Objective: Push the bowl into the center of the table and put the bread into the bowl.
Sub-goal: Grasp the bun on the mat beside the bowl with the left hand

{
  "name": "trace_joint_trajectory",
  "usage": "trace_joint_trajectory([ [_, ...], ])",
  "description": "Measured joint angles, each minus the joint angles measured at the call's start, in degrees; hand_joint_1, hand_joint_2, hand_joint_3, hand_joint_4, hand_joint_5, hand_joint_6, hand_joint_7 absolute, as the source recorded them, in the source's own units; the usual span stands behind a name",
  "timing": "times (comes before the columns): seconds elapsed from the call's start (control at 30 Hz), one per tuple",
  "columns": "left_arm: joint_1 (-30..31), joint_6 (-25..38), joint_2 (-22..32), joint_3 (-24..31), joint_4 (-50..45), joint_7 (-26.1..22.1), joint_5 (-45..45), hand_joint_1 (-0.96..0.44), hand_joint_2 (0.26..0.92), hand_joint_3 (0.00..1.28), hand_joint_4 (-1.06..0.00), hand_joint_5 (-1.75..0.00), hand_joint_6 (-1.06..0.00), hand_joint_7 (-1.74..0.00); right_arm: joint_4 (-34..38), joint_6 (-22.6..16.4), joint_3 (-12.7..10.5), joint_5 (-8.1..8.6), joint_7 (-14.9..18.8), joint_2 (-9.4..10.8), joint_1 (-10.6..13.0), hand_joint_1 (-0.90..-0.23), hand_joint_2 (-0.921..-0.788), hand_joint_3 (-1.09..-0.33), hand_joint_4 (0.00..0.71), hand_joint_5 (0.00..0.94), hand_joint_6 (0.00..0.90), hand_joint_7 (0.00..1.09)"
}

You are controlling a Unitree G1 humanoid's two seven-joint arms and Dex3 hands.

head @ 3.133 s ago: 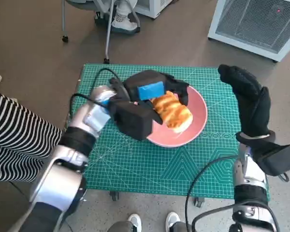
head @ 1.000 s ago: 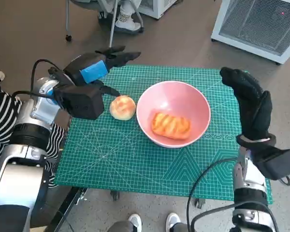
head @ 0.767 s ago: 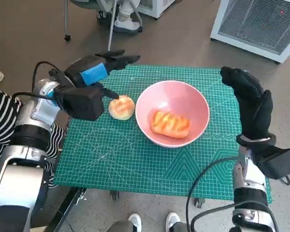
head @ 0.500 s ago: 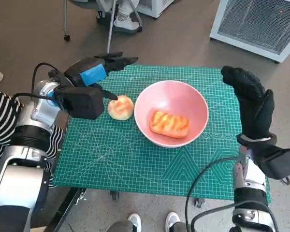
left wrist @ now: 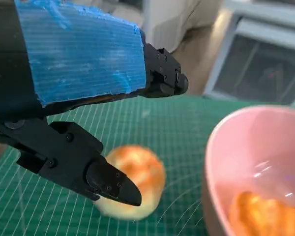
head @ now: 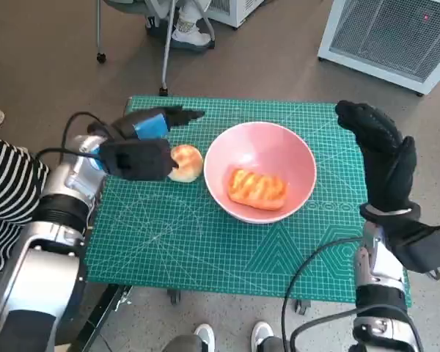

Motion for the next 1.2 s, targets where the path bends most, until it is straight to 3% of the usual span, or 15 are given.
trace_joint_trajectory([
  [0.63,0.0,8.0,-3.0,-4.4,3.9,-1.8,3.7,-0.2,0.783,0.0,-0.11,-0.01,-0.27,-0.01,-0.7,0.0,-0.1,-0.21,0.0,-0.3,0.6,-0.74,-0.921,-0.762,0.131,0.001,0.033,0.45],
  [0.83,0.6,9.0,-4.1,-4.6,4.2,2.7,4.1,-0.12,0.786,0.0,-0.27,-0.07,-0.39,-0.07,-0.6,0.0,-0.1,-0.27,0.0,-0.3,0.6,-0.735,-0.921,-0.762,0.131,0.0,0.032,0.46],
  [1.0,2.0,9.0,-4.7,-5.2,4.2,8.6,4.7,-0.08,0.834,0.02,-0.48,-0.12,-0.54,-0.14,-0.7,0.0,-0.1,-0.28,0.0,-0.3,0.6,-0.734,-0.921,-0.763,0.131,0.0,0.031,0.46],
  [1.2,3.3,8.7,-5.1,-6.0,4.3,13.0,5.9,-0.07,0.877,0.02,-0.64,-0.15,-0.63,-0.23,-1.0,0.1,-0.1,-0.28,0.0,-0.6,0.7,-0.734,-0.921,-0.763,0.131,0.0,0.03,0.46],
])
